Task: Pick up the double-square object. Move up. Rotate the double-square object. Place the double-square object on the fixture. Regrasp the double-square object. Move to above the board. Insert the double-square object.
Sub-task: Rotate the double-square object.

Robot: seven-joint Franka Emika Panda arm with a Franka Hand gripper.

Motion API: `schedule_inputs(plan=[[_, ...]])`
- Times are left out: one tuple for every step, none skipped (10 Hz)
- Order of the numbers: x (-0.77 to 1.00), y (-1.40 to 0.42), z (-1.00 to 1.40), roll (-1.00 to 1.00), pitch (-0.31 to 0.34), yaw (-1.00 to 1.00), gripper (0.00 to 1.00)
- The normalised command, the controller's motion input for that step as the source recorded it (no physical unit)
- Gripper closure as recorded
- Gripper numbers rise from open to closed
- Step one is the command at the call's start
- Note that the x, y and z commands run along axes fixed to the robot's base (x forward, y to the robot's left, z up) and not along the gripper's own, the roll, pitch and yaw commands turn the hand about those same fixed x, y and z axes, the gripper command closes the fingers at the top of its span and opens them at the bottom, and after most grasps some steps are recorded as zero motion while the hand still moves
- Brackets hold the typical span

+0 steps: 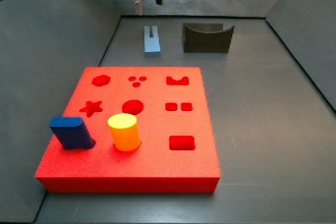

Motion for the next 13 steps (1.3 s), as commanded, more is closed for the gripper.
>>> schedule_inputs(plan=[[0.03,0.0,-0.05,0.0,-0.001,1.0,0.0],[0.03,0.0,-0.05,0.0,-0.001,1.0,0.0],[0.03,0.0,-0.05,0.0,-0.001,1.0,0.0],[0.03,0.0,-0.05,0.0,-0.001,1.0,0.0],[0.03,0.0,-0.04,0.0,-0.001,1.0,0.0],[0.03,0.0,-0.04,0.0,-0.001,1.0,0.0],[0.03,0.0,-0.04,0.0,-0.001,1.0,0.0],[0.03,0.0,-0.04,0.0,-0.001,1.0,0.0],[0.03,0.0,-0.04,0.0,-0.001,1.0,0.0],[0.03,0.0,-0.04,0.0,-0.002,1.0,0.0],[0.03,0.0,-0.04,0.0,-0.002,1.0,0.0],[0.03,0.0,-0.04,0.0,-0.002,1.0,0.0],[0.03,0.0,-0.04,0.0,-0.002,1.0,0.0]])
